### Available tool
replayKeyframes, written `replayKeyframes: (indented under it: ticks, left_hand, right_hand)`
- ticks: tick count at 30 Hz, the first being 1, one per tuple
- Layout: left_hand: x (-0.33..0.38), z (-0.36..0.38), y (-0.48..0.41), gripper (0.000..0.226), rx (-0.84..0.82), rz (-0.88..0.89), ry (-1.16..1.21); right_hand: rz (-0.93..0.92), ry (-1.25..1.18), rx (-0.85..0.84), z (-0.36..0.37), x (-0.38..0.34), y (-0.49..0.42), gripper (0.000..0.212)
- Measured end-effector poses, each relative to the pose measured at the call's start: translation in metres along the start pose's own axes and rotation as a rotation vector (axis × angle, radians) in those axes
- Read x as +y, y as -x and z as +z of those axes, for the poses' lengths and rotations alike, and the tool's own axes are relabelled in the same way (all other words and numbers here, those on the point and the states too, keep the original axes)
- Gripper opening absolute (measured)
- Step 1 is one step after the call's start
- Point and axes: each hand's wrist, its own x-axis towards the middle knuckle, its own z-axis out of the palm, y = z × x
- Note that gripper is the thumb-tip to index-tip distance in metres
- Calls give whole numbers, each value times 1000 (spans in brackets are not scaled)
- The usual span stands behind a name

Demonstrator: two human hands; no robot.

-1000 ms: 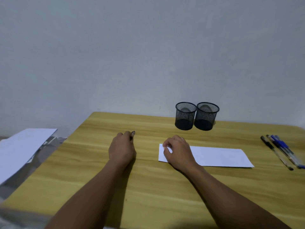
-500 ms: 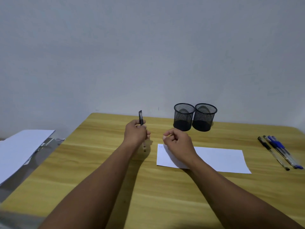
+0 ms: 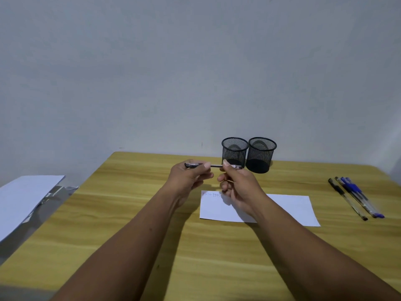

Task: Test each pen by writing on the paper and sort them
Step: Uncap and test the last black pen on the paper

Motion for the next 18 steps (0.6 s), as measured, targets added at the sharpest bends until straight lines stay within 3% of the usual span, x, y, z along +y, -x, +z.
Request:
replayKeyframes:
  ticks: [8, 18]
  left_hand:
    - [-6, -10, 6, 15, -23, 18, -155]
    - [-9, -4, 9, 9, -158, 60, -203]
  right_hand:
    - [-12, -95, 45, -16, -10, -6, 16]
    - [-66, 34, -35, -15, -17, -4, 24]
